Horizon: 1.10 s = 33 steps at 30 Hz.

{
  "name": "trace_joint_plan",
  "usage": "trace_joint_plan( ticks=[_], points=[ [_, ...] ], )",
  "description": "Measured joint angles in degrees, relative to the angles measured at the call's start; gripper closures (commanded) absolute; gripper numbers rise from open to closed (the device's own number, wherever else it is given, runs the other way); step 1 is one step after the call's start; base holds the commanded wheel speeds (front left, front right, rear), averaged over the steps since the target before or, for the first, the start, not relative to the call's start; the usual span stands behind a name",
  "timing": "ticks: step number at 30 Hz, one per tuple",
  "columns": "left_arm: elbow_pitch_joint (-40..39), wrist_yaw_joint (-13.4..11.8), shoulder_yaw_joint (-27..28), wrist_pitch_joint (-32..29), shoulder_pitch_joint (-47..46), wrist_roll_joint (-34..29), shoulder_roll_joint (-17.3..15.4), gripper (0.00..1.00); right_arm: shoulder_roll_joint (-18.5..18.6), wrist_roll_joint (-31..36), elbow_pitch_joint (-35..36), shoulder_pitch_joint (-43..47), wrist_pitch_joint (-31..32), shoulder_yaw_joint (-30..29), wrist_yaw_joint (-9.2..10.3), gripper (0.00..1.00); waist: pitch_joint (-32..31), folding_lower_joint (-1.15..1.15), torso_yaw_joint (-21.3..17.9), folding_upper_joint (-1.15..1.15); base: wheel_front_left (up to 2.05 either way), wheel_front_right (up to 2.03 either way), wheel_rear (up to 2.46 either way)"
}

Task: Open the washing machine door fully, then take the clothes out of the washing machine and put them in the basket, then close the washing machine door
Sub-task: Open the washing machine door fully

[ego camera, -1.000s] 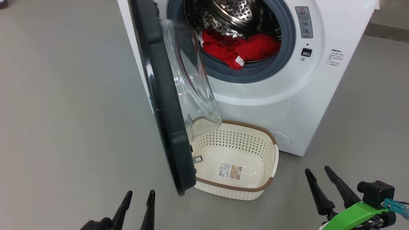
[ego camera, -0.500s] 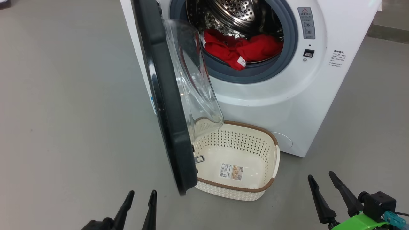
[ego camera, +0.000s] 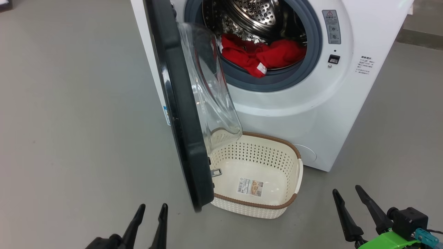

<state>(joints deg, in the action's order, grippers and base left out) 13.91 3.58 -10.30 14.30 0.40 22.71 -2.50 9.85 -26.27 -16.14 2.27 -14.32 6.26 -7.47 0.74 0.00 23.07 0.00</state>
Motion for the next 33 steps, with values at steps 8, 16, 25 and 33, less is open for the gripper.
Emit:
trace_joint_plan(
  ticks=[8,16,25,33],
  points=[
    [-6.7,0.0,2.9,0.0,-1.0,0.1,0.0,1.00,0.0,0.0,0.6,0.0,0.0,0.0,0.00,0.00,0.5,0.00,0.1,0.00,0.00,0.00,0.00],
    [-23.1,-0.6,3.9,0.4,-7.5,0.1,0.0,1.00,0.0,0.1,1.3,0.0,-0.1,0.0,0.00,0.00,1.2,0.00,-0.2,0.00,0.00,0.00,0.00],
    [-27.2,-0.5,-12.1,0.5,-10.4,-1.4,0.0,1.00,0.5,0.3,1.7,-0.1,-0.1,0.1,0.00,0.00,2.9,0.00,-0.7,0.00,0.00,0.00,0.00],
    [-14.5,0.0,-19.1,0.5,-10.3,4.6,-0.1,1.00,0.8,0.3,2.0,-1.3,-0.1,0.1,0.00,0.00,4.7,0.00,-1.5,0.00,0.00,0.00,0.00]
  ],
)
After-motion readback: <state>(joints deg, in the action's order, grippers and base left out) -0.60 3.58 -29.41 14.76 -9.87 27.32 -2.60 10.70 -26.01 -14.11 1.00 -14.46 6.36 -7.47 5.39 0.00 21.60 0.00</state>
